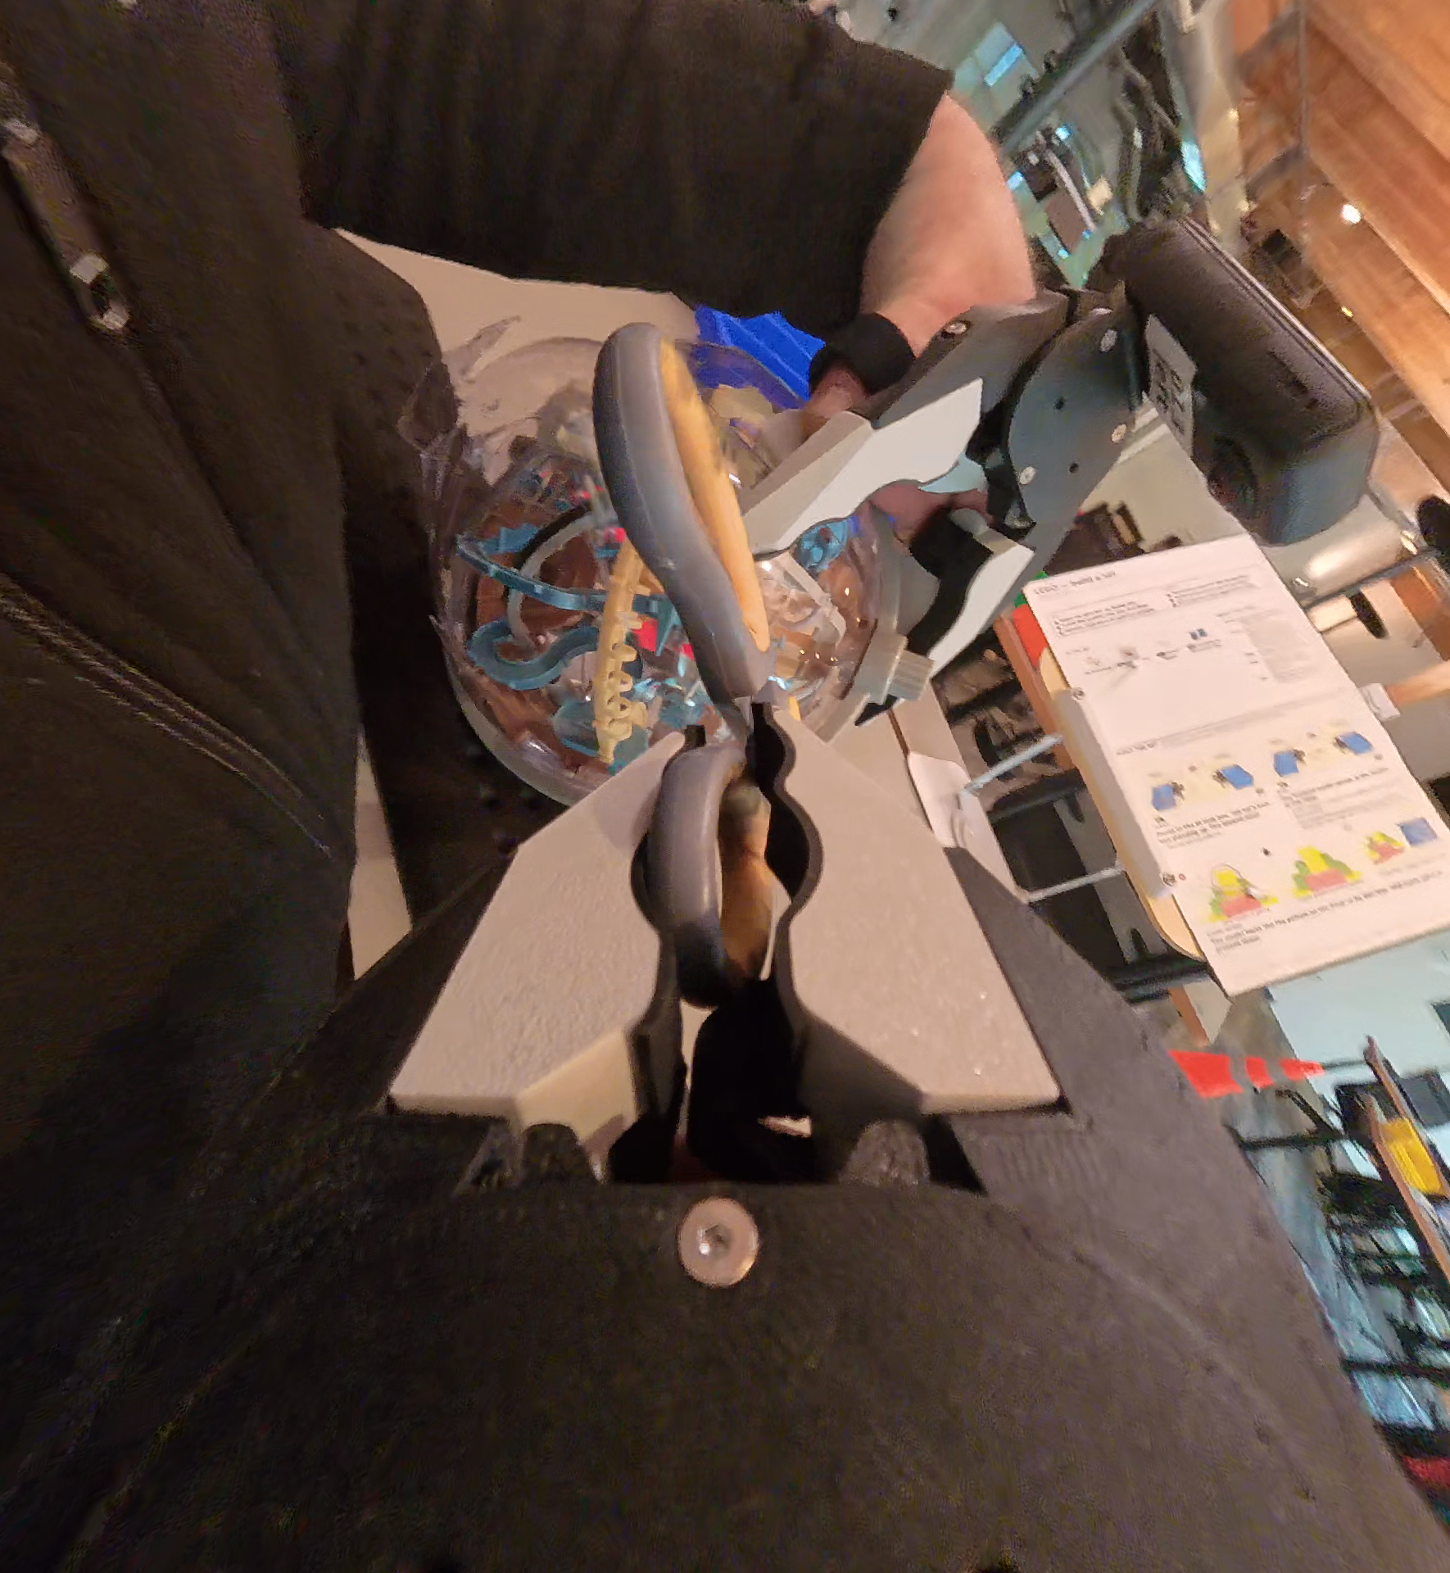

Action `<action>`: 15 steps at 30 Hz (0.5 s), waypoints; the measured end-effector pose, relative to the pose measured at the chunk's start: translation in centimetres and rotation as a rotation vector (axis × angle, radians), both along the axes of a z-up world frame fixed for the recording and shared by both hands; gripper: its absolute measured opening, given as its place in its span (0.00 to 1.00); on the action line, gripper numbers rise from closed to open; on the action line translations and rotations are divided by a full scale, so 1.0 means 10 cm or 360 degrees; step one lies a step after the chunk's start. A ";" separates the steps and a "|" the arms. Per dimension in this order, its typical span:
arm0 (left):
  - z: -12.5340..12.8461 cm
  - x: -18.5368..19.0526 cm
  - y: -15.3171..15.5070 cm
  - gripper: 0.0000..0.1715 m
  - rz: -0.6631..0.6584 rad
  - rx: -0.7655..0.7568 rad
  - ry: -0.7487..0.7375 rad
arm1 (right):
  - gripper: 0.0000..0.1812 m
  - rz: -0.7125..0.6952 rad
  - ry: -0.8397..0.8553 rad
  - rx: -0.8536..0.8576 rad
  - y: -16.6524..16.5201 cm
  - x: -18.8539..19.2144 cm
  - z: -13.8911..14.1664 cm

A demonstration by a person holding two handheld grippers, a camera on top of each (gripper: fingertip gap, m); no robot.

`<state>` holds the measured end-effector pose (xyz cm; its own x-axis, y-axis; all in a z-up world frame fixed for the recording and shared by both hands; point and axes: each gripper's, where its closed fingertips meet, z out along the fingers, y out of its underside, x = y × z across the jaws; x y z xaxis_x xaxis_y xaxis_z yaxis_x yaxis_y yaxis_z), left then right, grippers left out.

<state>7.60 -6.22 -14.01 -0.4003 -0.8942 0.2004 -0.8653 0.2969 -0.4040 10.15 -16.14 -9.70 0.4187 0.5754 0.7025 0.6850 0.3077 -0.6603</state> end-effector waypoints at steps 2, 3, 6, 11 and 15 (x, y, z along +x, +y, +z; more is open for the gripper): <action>0.00 0.01 -0.02 0.75 0.0015 0.0034 -0.0001 | 0.05 -0.0082 0.0002 0.0020 -0.02 -0.03 -0.02; 0.00 0.01 -0.03 0.75 0.0037 0.0049 -0.0004 | 0.05 -0.0123 0.0010 0.0026 -0.03 -0.05 -0.04; 0.01 -0.01 -0.04 0.75 0.0076 0.0089 -0.0026 | 0.05 -0.0219 0.0164 0.0000 -0.04 -0.09 -0.02; 0.02 -0.03 -0.02 0.75 0.0134 0.0113 -0.0060 | 0.05 -0.0337 0.0290 0.0007 0.01 -0.14 0.01; 0.03 -0.03 -0.04 0.75 0.0194 0.0158 -0.0076 | 0.05 -0.0364 0.0692 -0.0147 0.04 -0.06 0.09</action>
